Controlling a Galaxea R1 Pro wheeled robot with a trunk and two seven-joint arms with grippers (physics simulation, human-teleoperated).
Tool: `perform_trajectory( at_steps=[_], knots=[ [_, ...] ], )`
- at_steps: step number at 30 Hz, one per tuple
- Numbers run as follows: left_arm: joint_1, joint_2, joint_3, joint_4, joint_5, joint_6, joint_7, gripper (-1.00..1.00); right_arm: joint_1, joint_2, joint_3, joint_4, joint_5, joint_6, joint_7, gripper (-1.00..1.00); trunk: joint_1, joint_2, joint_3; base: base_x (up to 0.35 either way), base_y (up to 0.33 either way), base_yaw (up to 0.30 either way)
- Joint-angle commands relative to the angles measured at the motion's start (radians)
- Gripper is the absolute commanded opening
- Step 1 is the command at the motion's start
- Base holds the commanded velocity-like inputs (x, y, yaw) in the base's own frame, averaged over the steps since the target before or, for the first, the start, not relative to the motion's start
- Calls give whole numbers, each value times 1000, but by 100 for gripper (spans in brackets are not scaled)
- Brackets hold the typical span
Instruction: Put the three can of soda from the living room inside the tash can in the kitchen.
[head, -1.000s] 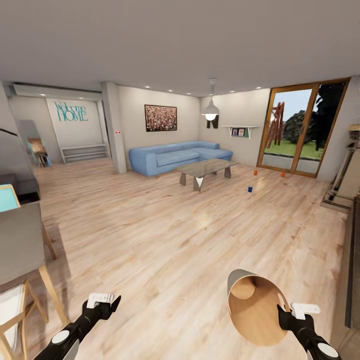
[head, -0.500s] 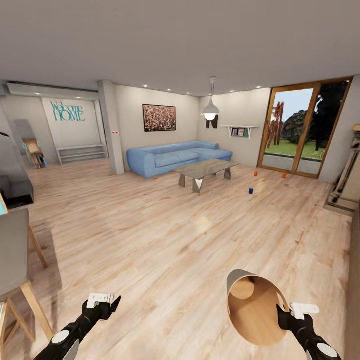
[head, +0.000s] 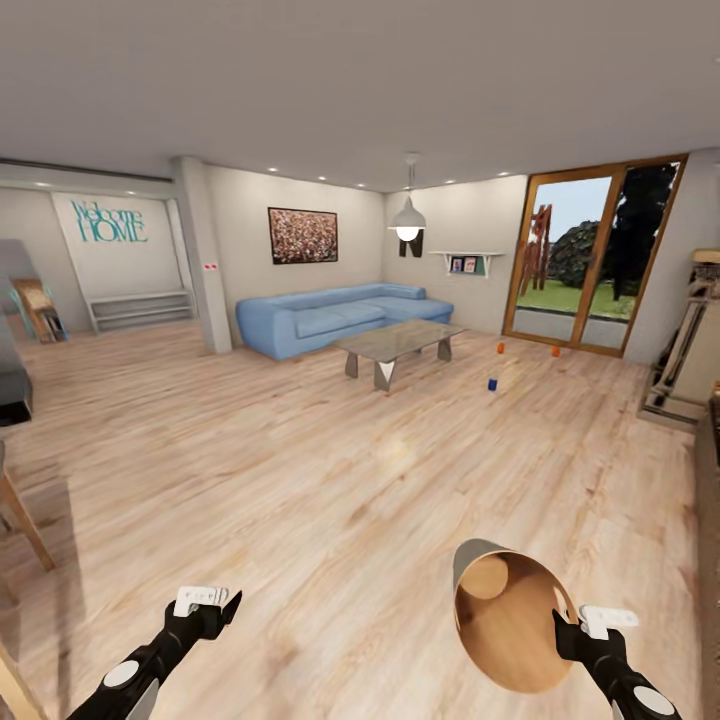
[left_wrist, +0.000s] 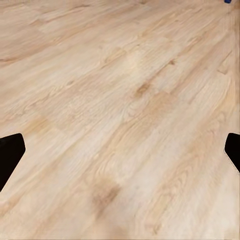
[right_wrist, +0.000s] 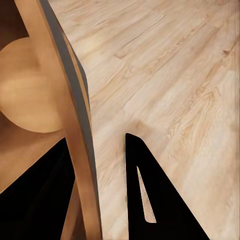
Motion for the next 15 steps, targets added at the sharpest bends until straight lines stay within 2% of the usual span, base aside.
perform_trajectory(
  at_steps=[1,8,15],
  knots=[
    [0,0,0,0,0,0,0,100,0,0,-1,-2,-5,0,0,-100,0,0,0,321,0,-225],
    [0,0,1,0,0,0,0,100,-1,0,-1,-2,-4,0,0,-100,0,0,0,322,0,-225],
    [0,0,1,0,0,0,0,100,0,-1,0,-2,-5,0,0,-100,0,0,0,322,0,-57]
  ],
)
